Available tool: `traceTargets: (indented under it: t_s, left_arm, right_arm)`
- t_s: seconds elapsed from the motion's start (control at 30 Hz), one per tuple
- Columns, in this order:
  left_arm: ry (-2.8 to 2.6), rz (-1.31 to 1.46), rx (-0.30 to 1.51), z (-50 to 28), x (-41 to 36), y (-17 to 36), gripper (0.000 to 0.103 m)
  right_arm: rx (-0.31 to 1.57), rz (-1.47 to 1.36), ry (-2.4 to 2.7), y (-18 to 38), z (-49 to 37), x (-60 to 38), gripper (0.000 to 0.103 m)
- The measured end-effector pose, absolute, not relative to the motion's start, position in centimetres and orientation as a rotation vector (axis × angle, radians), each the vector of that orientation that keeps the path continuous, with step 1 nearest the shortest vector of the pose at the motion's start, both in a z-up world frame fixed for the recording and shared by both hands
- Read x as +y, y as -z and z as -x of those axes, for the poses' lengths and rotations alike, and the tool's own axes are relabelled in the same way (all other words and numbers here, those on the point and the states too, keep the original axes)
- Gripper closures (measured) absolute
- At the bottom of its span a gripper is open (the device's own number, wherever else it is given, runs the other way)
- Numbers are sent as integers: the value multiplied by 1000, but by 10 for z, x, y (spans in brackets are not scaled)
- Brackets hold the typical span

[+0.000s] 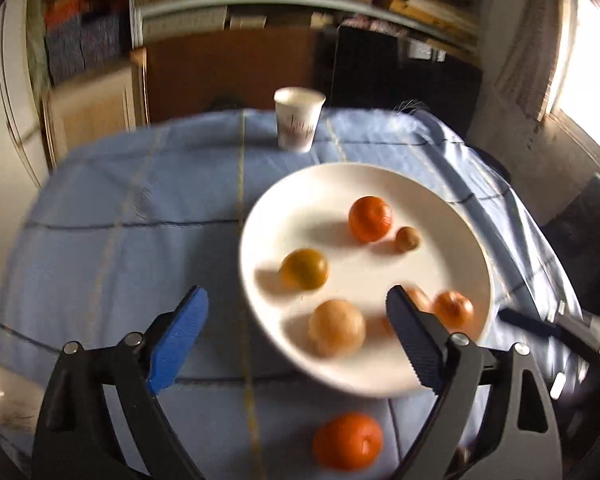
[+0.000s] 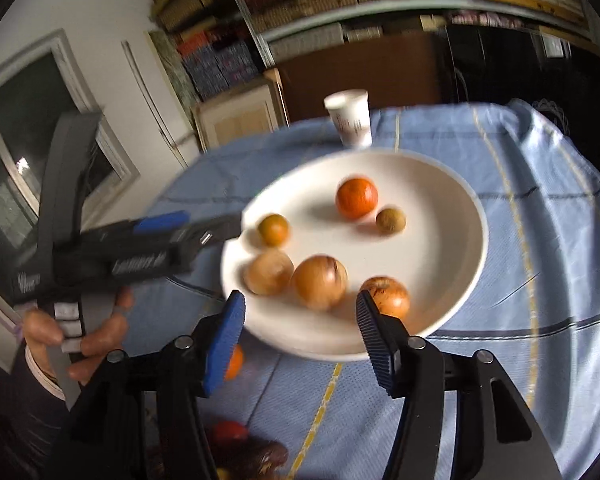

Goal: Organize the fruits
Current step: 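Lower both held fruits onto the white plate and open both tools, then move the right tool over the fruit pile toward a dark purple fruit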

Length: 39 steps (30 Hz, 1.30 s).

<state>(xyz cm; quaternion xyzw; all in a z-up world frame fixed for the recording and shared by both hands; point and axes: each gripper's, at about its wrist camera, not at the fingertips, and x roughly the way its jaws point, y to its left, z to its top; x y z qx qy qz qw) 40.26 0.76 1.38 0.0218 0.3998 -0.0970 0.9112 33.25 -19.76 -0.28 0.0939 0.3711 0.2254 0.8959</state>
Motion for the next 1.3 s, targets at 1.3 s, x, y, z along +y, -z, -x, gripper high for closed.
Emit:
traceTargets:
  t_s: [1.3]
  left_arm:
    - [82, 113, 811, -283, 69, 28, 5]
  right_arm:
    - [963, -259, -581, 70, -218, -243, 52]
